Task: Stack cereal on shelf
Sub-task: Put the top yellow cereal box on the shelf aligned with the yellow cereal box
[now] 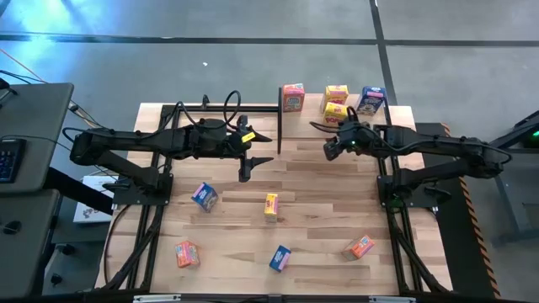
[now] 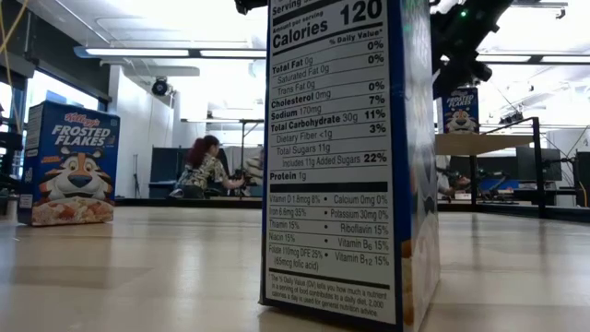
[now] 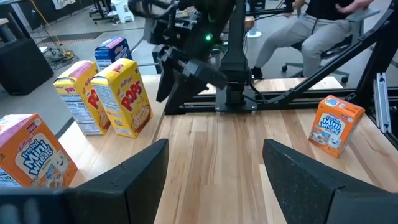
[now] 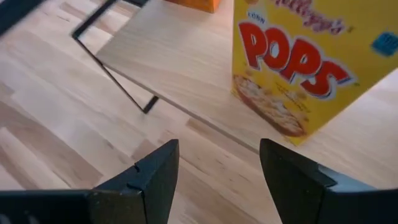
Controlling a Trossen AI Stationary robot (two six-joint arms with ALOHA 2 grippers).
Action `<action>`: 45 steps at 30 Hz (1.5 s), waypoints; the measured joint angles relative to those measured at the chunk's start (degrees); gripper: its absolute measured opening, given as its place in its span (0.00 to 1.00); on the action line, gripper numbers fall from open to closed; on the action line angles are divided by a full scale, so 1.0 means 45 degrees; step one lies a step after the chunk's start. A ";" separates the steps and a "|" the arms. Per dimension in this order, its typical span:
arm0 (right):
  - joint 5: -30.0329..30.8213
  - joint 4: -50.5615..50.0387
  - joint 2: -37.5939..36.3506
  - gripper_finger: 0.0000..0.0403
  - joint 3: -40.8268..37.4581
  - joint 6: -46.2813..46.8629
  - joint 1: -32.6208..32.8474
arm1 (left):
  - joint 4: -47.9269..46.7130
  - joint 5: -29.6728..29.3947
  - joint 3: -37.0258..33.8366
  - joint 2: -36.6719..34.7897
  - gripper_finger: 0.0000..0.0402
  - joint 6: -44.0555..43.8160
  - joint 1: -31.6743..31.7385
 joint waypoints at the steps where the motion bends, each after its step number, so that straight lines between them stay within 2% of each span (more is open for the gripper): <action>1: 0.0002 -0.0010 0.0131 0.54 0.0000 0.0015 0.0000 | 0.0000 0.0003 0.0000 0.0000 0.63 0.0000 0.0001; 10: 0.0576 0.0025 0.1626 0.54 0.0000 0.0007 0.0000 | -0.0014 0.0003 0.0000 0.0000 0.63 0.0024 0.0000; 24: 0.2178 0.0301 0.1795 0.54 0.0000 0.0005 -0.0038 | -0.0044 0.0001 0.0000 0.0000 0.63 0.0029 0.0002; 40: 0.2035 0.0254 0.1795 0.54 0.0000 -0.0238 -0.1035 | -0.0053 -0.0002 0.0000 0.0000 0.63 0.0029 0.0000; 45: 0.1599 0.0321 0.1795 0.54 0.0000 -0.0211 -0.1017 | -0.0053 0.0000 0.0000 0.0000 0.63 0.0029 0.0004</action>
